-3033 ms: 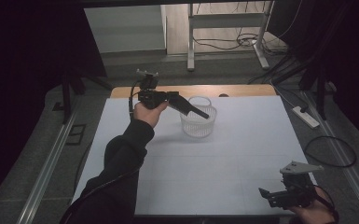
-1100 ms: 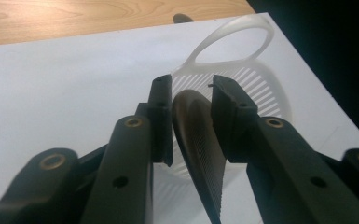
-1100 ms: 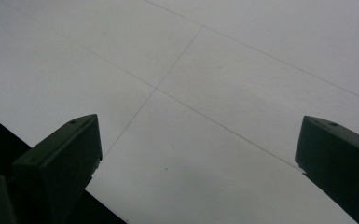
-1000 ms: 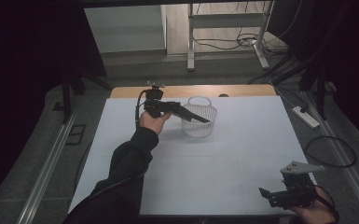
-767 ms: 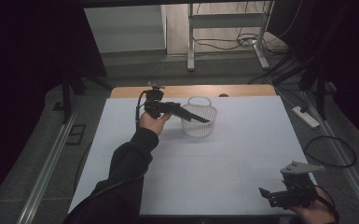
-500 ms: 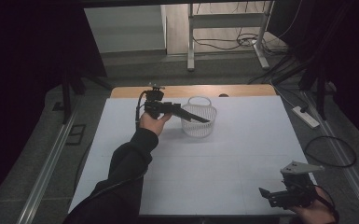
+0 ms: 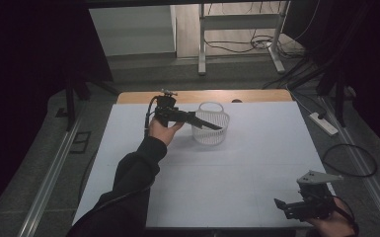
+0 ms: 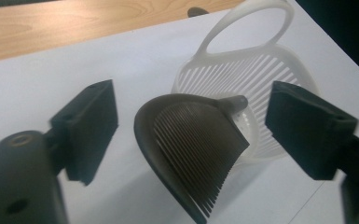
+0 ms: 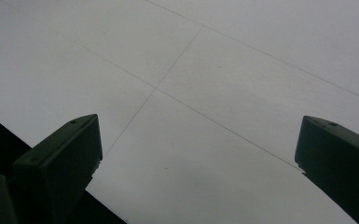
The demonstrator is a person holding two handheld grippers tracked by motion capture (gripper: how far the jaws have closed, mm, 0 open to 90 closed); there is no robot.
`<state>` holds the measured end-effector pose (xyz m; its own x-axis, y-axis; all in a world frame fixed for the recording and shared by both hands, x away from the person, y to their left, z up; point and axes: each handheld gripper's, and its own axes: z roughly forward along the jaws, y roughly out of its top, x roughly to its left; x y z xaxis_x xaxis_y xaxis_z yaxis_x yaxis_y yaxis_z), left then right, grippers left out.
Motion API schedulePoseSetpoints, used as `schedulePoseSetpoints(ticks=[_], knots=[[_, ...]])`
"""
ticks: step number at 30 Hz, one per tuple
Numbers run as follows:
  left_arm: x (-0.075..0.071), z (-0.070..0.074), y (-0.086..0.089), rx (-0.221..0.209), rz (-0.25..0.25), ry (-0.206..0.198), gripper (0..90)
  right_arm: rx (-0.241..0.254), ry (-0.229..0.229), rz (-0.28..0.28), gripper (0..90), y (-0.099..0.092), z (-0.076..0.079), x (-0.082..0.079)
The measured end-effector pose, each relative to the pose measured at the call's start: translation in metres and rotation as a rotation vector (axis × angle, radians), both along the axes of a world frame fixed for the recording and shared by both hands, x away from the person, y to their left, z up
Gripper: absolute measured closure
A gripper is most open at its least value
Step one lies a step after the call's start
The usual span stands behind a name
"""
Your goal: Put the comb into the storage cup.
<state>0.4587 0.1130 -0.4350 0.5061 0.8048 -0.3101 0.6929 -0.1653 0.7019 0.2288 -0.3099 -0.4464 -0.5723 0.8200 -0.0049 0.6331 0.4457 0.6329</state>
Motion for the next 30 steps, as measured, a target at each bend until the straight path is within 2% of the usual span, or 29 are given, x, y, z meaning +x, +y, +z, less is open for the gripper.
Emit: schedulePoseSetpoints(ticks=[4,10,16,20,25,30], knots=[[-0.003,0.003,0.001,0.022,-0.036,-0.024,8.7,0.000,0.000,-0.001,0.9,0.000,0.000,0.000],[-0.007,0.005,0.002,0.028,-0.065,-0.051,3.9,-0.002,0.001,0.000,0.9,0.000,0.000,0.000],[-0.011,0.007,0.003,0.067,-0.083,-0.090,0.5,0.000,0.000,-0.003,0.9,0.000,0.000,0.000],[-0.014,0.005,0.005,0.096,-0.087,-0.117,0.0,0.000,-0.001,-0.003,0.9,0.000,0.000,0.000],[-0.017,0.003,0.008,0.110,-0.085,-0.143,0.0,0.000,-0.001,-0.003,0.9,0.000,0.000,0.000],[-0.021,0.005,0.010,0.099,-0.085,-0.170,0.0,-0.001,-0.002,-0.004,0.9,0.000,0.000,0.000]])
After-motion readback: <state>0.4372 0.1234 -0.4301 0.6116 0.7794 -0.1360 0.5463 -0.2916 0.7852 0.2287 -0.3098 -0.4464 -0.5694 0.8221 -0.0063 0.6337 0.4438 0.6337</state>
